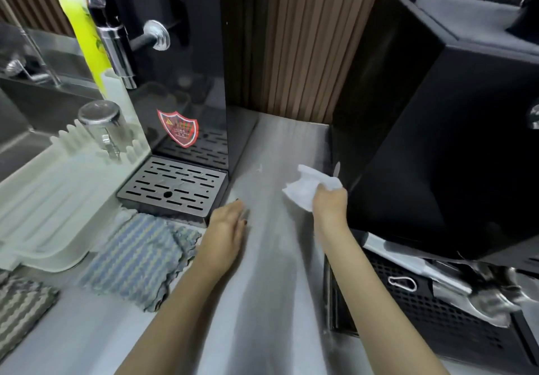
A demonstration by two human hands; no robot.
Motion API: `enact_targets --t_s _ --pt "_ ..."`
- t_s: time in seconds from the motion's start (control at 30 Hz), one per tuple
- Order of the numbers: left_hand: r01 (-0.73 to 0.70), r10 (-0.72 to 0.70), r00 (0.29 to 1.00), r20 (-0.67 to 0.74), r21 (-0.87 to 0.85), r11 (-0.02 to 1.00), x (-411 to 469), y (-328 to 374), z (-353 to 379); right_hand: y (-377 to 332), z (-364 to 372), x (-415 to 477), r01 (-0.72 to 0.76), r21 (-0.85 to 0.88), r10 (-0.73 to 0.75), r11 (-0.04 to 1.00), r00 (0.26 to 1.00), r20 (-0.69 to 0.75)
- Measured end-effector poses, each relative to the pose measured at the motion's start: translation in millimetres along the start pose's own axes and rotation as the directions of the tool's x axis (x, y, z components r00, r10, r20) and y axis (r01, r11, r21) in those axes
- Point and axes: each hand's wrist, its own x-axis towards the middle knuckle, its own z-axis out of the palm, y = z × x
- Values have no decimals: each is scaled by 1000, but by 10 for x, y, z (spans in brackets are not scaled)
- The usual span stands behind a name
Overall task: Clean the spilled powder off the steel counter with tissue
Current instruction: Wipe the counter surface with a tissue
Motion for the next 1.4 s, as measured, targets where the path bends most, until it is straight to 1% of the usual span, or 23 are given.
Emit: enact_targets --t_s 0.03,0.07,0.1,0.13,0.17,0.2,0.23,0.27,0.3,0.4,0.5,0.6,0.7,0.77,0.87,0.97,1.03,1.1,1.2,1.23,1.3,1.33,1.4 --pt "-33 26 999 44 158 987 -14 -105 102 -1 63 58 138 -128 -143 982 989 -34" --pt "-55 37 997 66 291 955 -29 -187 186 37 140 143 254 -312 -275 916 961 -26" --pt "-59 30 996 82 379 923 -33 -216 229 113 232 254 341 -494 -370 800 928 40" --pt "-58 23 996 87 428 902 -37 -227 254 216 333 367 399 -630 -401 666 904 149" --pt "-54 16 996 87 455 889 -36 -237 272 366 420 501 420 -733 -360 535 898 252" --pt "-55 14 996 90 471 880 -33 -242 285 517 479 624 404 -818 -278 410 909 310" --pt "-61 18 995 95 482 874 -26 -237 287 652 514 756 361 -884 -204 297 928 310" --pt "-70 22 995 101 494 867 -20 -232 286 718 528 869 307 -925 -161 224 948 276" --pt "-73 16 993 114 507 859 -21 -232 290 739 537 979 257 -943 -141 212 963 230" --pt "-79 7 990 140 517 852 -35 -222 301 650 573 1346 152 -954 -137 259 983 119" --pt "-34 -36 992 120 535 844 -40 -207 293 552 643 1749 145 -955 -137 258 984 112" --pt "-20 -51 992 118 529 849 -10 -245 308 542 836 2019 248 -929 -148 274 966 214" --pt "-31 -23 995 93 537 843 6 -281 318 541 1050 2060 419 -832 -120 364 907 404" --pt "-23 -24 997 77 558 830 14 -315 335 551 1099 1953 488 -751 -78 445 856 511" --pt "-39 -3 997 73 572 820 19 -304 325 624 1058 1713 546 -652 -63 526 790 610" --pt "-65 34 997 66 558 827 26 -311 324 737 935 1443 599 -593 -47 538 723 689" --pt "-45 29 999 37 561 827 26 -307 328 834 754 1234 574 -552 -33 606 710 703" --pt "-34 18 999 33 549 835 26 -307 350 912 535 981 578 -553 2 601 690 724" --pt "-29 17 999 27 527 849 15 -314 368 926 192 519 580 -579 120 573 640 759" --pt "-20 8 1000 25 530 848 14 -313 369 879 98 377 576 -590 140 566 638 757" --pt "-13 -3 1000 27 544 839 10 -292 368 665 0 253 519 -589 110 620 685 720" --pt "-11 -8 999 32 549 836 11 -273 363 507 20 305 499 -590 57 635 731 680" --pt "-12 -12 999 40 544 839 20 -251 356 242 145 555 497 -596 -115 630 819 562"
